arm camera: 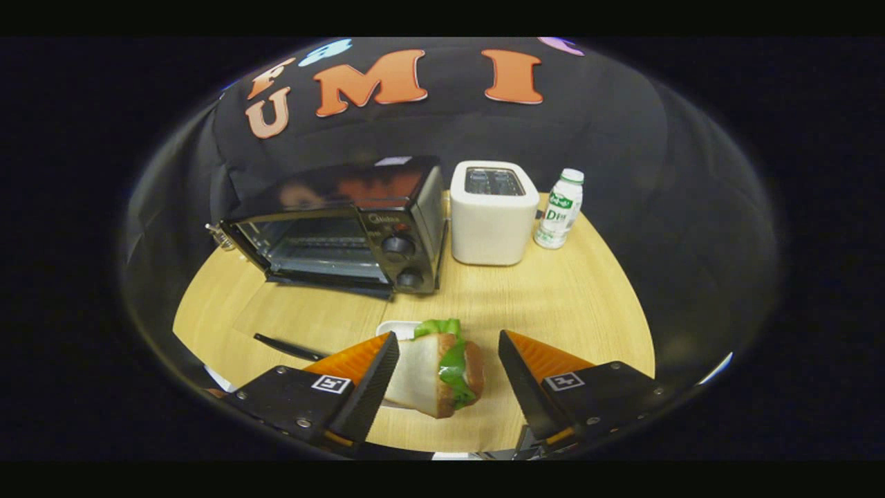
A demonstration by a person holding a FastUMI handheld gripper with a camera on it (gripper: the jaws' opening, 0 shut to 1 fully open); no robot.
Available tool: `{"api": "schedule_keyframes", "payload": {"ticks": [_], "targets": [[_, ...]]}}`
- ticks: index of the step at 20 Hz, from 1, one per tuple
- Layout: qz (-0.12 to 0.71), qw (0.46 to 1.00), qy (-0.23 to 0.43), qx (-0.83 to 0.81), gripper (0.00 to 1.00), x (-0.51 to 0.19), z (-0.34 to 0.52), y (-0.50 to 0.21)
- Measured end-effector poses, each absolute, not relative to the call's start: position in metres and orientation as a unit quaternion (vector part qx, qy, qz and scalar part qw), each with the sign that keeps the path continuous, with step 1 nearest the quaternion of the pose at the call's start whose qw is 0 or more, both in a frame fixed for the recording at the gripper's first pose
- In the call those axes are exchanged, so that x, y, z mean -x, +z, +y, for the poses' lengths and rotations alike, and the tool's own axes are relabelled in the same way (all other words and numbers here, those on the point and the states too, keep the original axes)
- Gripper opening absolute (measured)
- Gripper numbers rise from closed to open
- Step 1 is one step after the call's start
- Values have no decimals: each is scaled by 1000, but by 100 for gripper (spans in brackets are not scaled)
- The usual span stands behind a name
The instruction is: Open the toaster oven, put the food inside, and close the toaster oven door.
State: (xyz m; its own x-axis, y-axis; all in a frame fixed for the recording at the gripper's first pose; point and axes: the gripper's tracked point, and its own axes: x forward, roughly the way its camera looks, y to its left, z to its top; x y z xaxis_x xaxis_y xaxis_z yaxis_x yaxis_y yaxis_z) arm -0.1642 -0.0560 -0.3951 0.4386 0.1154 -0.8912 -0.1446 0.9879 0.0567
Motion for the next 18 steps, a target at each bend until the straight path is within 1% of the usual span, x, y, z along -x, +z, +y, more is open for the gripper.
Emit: {"api": "schedule_keyframes", "payload": {"ticks": [7, 8, 9, 10, 12, 14, 15, 17, 18], "targets": [[576, 813, 88, -1, 86, 179, -58, -435], [579, 810, 89, -17, 85, 179, -53, -438], [583, 807, 89, -27, 75, 179, -52, -439], [586, 805, 90, -29, 69, 181, -55, -439], [586, 804, 101, -20, 62, 180, -53, -437], [585, 803, 106, -22, 50, 179, -52, -431], [586, 803, 101, -35, 44, 178, -52, -427], [596, 797, 86, -49, 36, 180, -55, -425], [596, 796, 83, -55, 35, 180, -56, -422]]}}
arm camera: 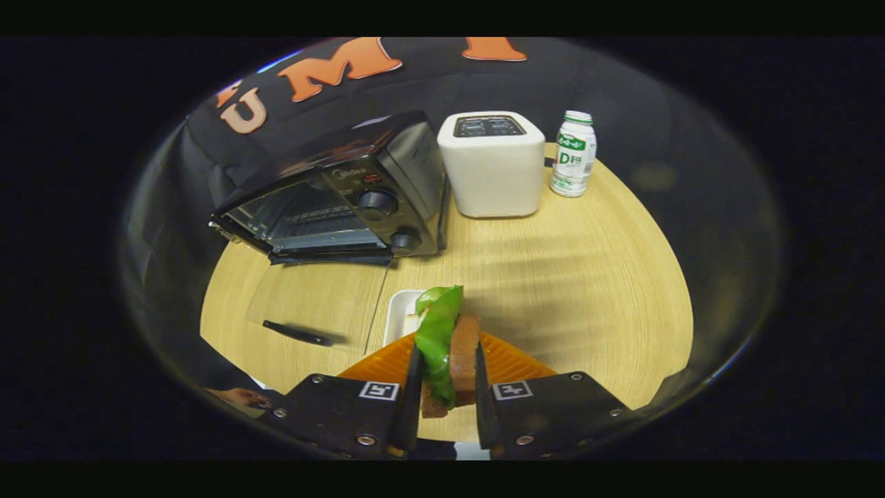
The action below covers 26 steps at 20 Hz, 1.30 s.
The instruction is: Open the toaster oven, put the food inside, and close the toaster oven door.
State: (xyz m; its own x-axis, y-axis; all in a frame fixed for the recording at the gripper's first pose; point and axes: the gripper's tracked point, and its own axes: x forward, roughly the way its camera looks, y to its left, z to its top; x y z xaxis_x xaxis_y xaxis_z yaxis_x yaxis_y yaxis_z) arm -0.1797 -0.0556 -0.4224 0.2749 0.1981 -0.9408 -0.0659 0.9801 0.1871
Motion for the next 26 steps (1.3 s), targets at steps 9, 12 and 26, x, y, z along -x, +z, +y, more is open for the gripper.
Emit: {"api": "schedule_keyframes", "payload": {"ticks": [9, 12, 26], "targets": [[543, 828, 44, -135, 30, 148, -49, -372], [516, 833, 45, -194, 30, 133, -30, -352], [484, 805, 26, -343, 30, 107, 79, -371]]}}
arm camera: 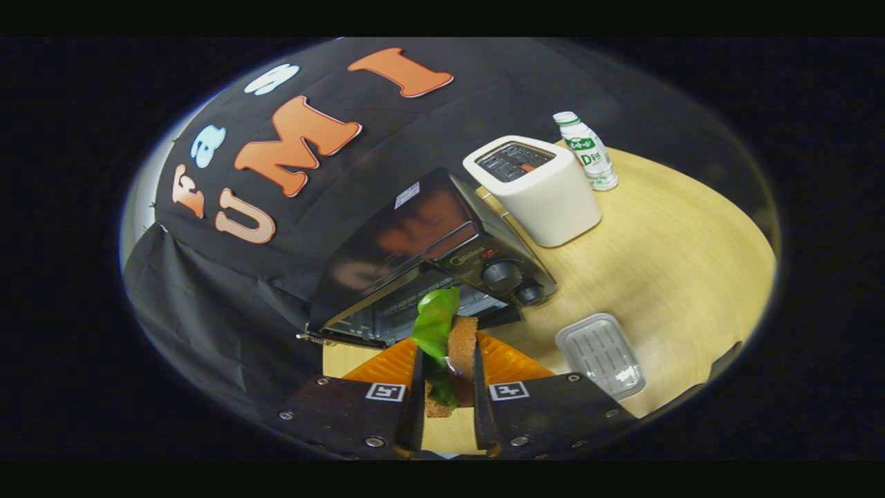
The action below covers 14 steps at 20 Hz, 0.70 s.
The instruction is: Open the toaster oven, put the food inside, and close the toaster oven door.
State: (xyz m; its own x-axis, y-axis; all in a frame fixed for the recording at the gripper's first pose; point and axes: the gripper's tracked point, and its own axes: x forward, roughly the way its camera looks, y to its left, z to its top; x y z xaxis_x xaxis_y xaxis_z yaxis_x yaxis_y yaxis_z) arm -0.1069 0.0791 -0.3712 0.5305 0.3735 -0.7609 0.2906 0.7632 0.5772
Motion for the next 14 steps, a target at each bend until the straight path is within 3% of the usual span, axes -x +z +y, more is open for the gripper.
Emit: {"api": "schedule_keyframes", "payload": {"ticks": [14], "targets": [[427, 793, 5, -435, 29, 67, 166, -392]]}}
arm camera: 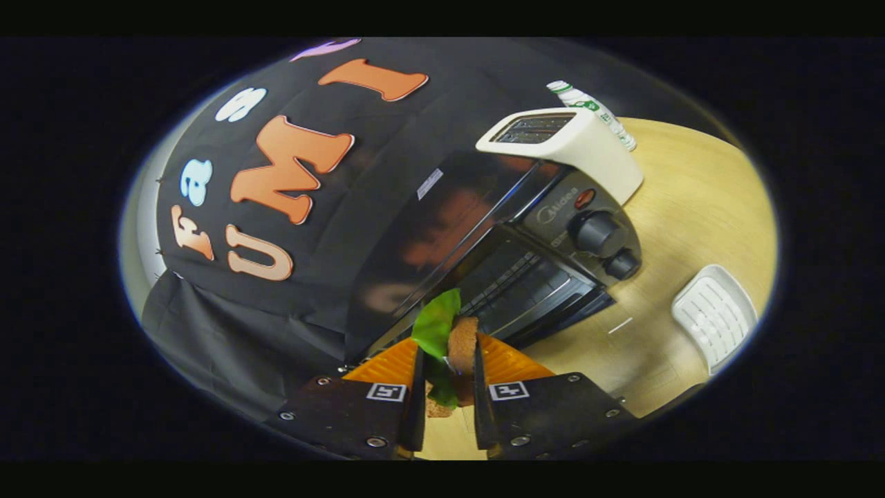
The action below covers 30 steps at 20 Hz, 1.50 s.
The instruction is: Open the toaster oven, put the food inside, and close the toaster oven door.
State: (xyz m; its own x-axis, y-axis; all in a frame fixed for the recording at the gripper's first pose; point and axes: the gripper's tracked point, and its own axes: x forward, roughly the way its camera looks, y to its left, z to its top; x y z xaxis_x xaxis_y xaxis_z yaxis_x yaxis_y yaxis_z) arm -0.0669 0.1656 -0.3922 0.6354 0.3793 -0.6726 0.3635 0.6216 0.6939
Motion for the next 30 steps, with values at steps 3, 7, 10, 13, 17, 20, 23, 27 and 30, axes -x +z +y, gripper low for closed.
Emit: {"api": "schedule_keyframes", "payload": {"ticks": [3, 7, 10, 13, 17, 20, 23, 27, 30], "targets": [[400, 794, -1, -458, 29, 56, 180, -404], [369, 790, -39, -489, 29, 38, 182, -425], [341, 779, -68, -521, 29, 26, 182, -438], [316, 783, -89, -528, 30, 18, 182, -445], [317, 805, -103, -491, 35, 12, 189, -460], [345, 810, -102, -463, 50, 18, 191, -460], [371, 848, -80, -369, 59, 24, 182, -458], [397, 867, -26, -298, 72, 41, 174, -438], [409, 875, -9, -261, 79, 55, 158, -423]]}}
